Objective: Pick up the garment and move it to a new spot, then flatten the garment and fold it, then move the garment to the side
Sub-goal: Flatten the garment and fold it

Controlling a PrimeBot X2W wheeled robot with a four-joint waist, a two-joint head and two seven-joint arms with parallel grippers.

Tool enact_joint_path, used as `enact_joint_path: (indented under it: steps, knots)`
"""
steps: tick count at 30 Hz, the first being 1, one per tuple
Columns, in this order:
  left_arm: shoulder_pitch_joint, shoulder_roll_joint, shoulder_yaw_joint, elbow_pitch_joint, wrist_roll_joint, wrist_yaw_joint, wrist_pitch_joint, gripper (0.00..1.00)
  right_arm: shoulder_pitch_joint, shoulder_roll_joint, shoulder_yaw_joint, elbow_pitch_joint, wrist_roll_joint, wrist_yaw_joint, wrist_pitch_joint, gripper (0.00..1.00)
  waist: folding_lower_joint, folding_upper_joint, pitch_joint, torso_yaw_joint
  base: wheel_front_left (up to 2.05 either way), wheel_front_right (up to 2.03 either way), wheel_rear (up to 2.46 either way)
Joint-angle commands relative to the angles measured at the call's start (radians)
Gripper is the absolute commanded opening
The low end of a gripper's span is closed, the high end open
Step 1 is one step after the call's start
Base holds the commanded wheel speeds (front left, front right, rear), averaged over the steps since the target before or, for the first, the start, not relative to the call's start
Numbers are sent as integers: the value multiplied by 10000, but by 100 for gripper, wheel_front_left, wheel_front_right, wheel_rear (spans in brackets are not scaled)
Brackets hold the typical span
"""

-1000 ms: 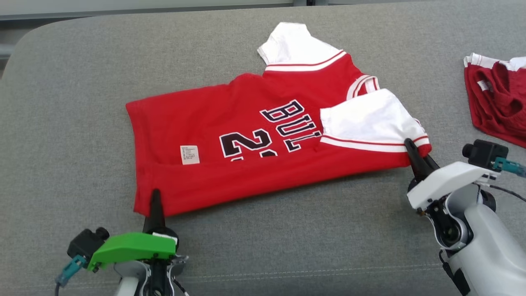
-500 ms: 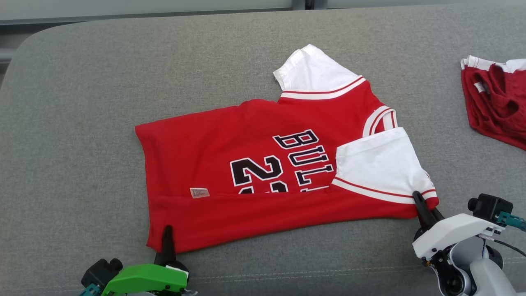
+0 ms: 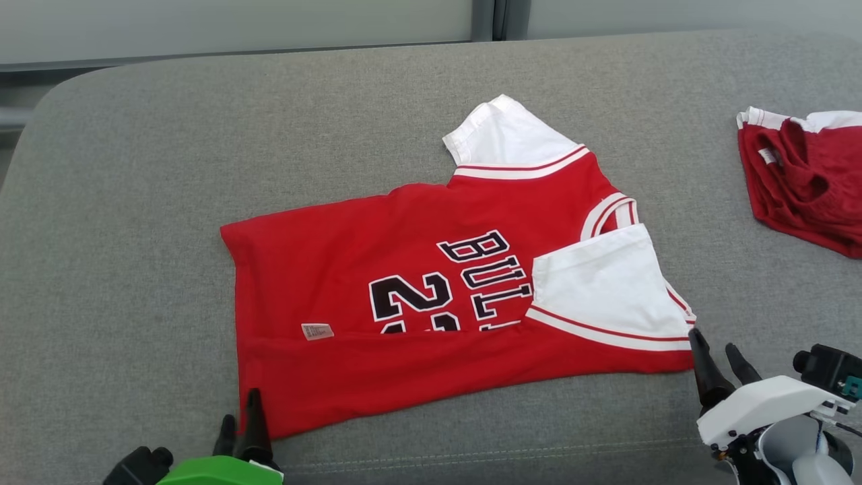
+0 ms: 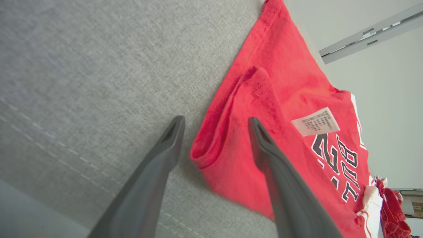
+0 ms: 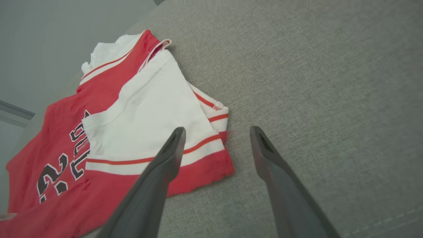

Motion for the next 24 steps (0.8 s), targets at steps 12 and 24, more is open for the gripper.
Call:
enact_joint_path:
  steps: [12,24]
  knots:
    - [-1975,1888,-507,-955,1833,878,1022,100,-216,-604,-417,-2111,-379,-3,802,100,0,0,178,-233,0,0,0]
    - [-4815,2640,-1182,1060,2621,904,2679,100,-1621,-965,664,-2546,-229,-3,1269,100,0,0,1274,-757,0,0,0]
